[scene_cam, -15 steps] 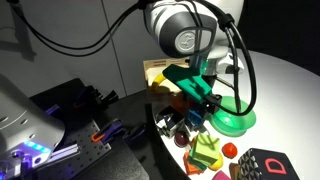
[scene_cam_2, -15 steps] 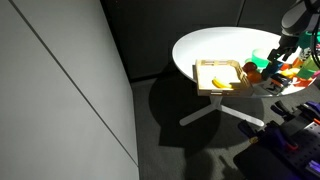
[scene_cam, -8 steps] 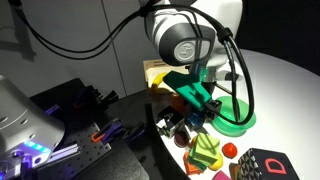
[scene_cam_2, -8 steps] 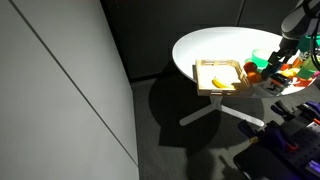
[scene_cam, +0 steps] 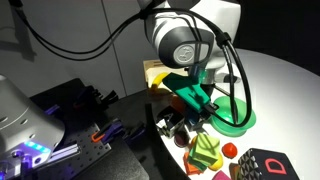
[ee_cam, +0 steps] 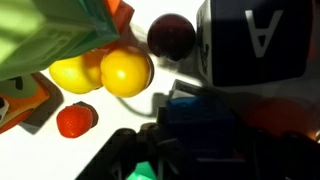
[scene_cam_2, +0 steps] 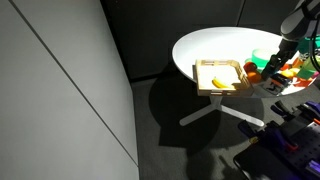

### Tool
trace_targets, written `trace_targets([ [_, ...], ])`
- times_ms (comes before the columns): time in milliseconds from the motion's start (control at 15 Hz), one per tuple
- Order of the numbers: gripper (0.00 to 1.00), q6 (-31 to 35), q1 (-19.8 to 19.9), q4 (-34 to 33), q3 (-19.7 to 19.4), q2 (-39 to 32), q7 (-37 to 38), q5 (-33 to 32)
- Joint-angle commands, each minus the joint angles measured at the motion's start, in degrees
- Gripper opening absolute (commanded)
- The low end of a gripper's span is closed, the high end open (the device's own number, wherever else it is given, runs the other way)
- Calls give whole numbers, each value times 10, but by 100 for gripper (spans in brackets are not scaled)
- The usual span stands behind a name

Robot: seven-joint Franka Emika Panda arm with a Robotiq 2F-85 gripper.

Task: Put the banana onto the tray

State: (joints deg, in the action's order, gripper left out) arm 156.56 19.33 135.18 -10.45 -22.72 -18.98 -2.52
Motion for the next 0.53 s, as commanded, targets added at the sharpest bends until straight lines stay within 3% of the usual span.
trace_targets([
  [0,34,-14,-1,1,-2,19,8,-4],
  [467,34,-63,-7,-8,-7,53,15,-6],
])
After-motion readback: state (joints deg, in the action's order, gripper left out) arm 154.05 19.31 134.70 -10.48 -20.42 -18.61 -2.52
